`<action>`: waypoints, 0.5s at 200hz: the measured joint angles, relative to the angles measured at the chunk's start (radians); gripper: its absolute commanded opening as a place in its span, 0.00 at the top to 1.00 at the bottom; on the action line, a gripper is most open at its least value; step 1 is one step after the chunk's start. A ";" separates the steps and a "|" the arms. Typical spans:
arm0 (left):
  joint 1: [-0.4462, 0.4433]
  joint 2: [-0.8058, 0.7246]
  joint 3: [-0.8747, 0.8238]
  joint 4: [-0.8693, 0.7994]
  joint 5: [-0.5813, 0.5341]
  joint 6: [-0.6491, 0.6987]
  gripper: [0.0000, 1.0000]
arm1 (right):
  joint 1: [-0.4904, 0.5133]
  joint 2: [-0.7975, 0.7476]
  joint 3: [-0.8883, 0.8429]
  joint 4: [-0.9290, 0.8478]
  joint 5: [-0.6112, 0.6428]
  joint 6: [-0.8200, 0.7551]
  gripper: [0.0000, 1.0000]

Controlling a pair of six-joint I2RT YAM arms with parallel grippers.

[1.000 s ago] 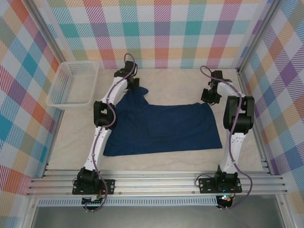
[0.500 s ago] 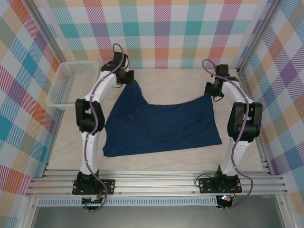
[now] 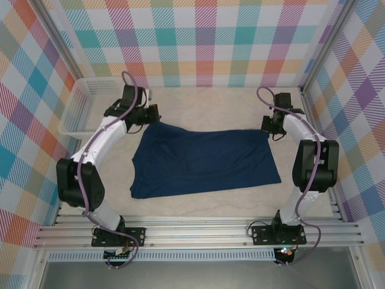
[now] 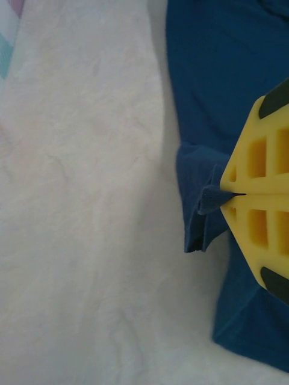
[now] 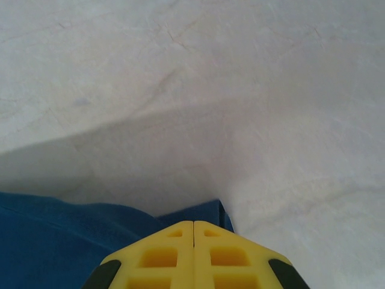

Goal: Fold the inside-out t-shirt

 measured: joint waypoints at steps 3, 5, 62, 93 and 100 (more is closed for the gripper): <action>0.000 -0.013 -0.020 0.008 0.005 -0.005 1.00 | 0.000 -0.006 -0.008 0.000 0.000 0.003 1.00; 0.000 -0.023 -0.036 0.013 0.006 -0.007 1.00 | 0.000 -0.009 -0.011 0.000 0.000 0.003 1.00; -0.008 -0.304 -0.351 0.107 0.045 -0.084 1.00 | 0.000 -0.080 -0.159 -0.008 0.011 0.063 1.00; -0.010 -0.406 -0.454 0.113 0.034 -0.108 1.00 | -0.003 -0.081 -0.188 -0.028 0.043 0.078 1.00; -0.010 -0.417 -0.472 0.113 0.031 -0.110 1.00 | -0.006 -0.081 -0.189 -0.032 0.053 0.078 1.00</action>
